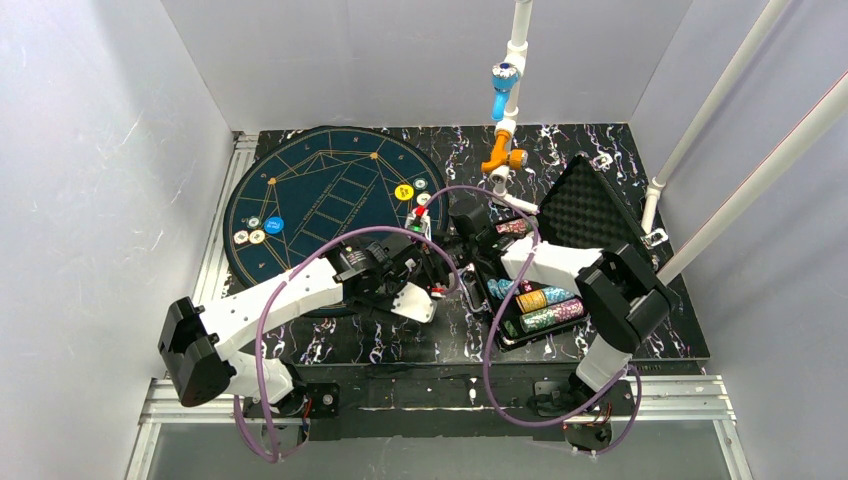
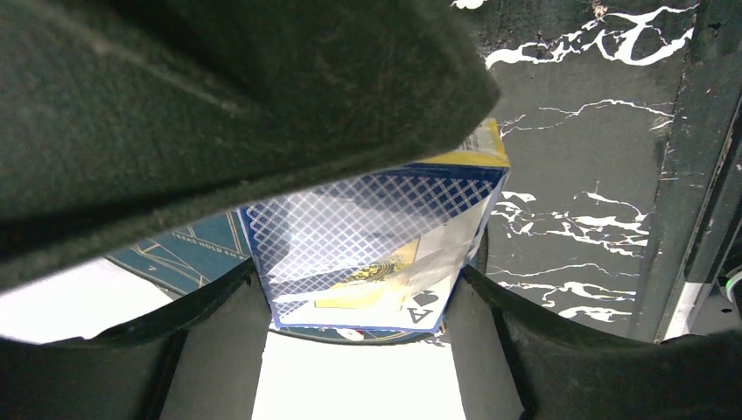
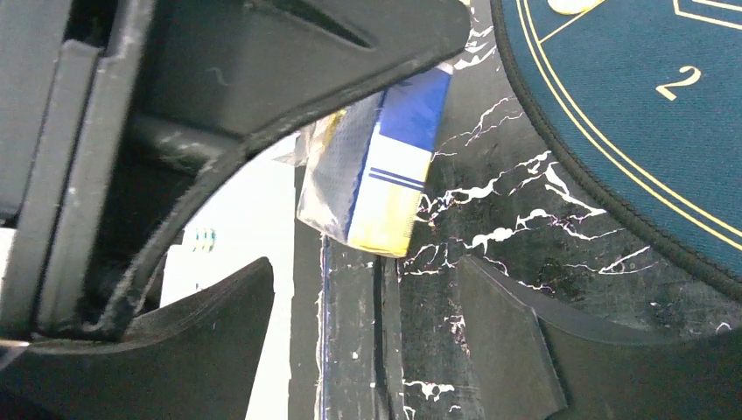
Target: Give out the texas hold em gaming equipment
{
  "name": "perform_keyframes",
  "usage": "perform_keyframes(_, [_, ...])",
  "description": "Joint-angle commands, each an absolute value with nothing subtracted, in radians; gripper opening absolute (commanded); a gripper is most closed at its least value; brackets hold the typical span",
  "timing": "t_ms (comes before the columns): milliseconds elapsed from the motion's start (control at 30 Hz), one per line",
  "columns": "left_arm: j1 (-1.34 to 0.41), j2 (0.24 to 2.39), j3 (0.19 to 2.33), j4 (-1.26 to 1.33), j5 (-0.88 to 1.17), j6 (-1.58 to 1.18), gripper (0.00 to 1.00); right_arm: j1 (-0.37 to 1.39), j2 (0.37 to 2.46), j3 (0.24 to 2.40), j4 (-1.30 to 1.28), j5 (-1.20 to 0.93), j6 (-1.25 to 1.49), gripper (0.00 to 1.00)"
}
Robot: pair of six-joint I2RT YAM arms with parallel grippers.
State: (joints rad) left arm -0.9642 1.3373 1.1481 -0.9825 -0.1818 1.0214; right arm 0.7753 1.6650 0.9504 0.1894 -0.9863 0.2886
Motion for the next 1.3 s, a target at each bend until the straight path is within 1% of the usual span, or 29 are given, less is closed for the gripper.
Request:
perform_keyframes(0, [-0.973,1.33,1.191,-0.965,-0.146,1.0,0.44,0.782,1.699,0.957,0.41,-1.009,0.435,0.82])
perform_keyframes(100, [-0.973,1.331,1.19,-0.959,-0.143,0.994,0.44,0.782,1.717,0.933,0.588,-1.038,0.556,0.82])
perform_keyframes(233, [-0.973,1.319,1.18,-0.959,-0.143,0.982,0.44,0.777,1.735,0.891,0.744,-1.034,0.672,0.84])
perform_keyframes(533, [-0.968,1.28,1.161,-0.972,-0.148,0.963,0.44,0.729,1.756,0.856,0.749,-0.963,0.705,0.84])
perform_keyframes(633, [-0.967,1.277,1.164,-0.974,-0.144,0.956,0.44,0.729,1.756,0.847,0.812,-0.958,0.763,0.84])
perform_keyframes(733, [-0.963,1.282,1.174,-0.979,-0.137,0.95,0.44,0.729,1.759,0.822,0.951,-0.955,0.842,0.85])
perform_keyframes(800, [-0.956,1.286,1.182,-0.979,-0.129,0.943,0.44,0.732,1.773,0.809,1.036,-0.957,0.901,0.81])
perform_keyframes(967, [-0.938,1.308,1.213,-0.978,-0.12,0.919,0.44,0.738,1.84,0.799,1.146,-0.966,1.0,0.66])
perform_keyframes(1167, [-0.931,1.314,1.214,-0.966,-0.125,0.917,0.44,0.764,1.895,0.816,1.237,-0.983,1.103,0.63])
perform_keyframes(1267, [-0.93,1.312,1.212,-0.963,-0.125,0.914,0.44,0.764,1.91,0.819,1.268,-0.983,1.136,0.52])
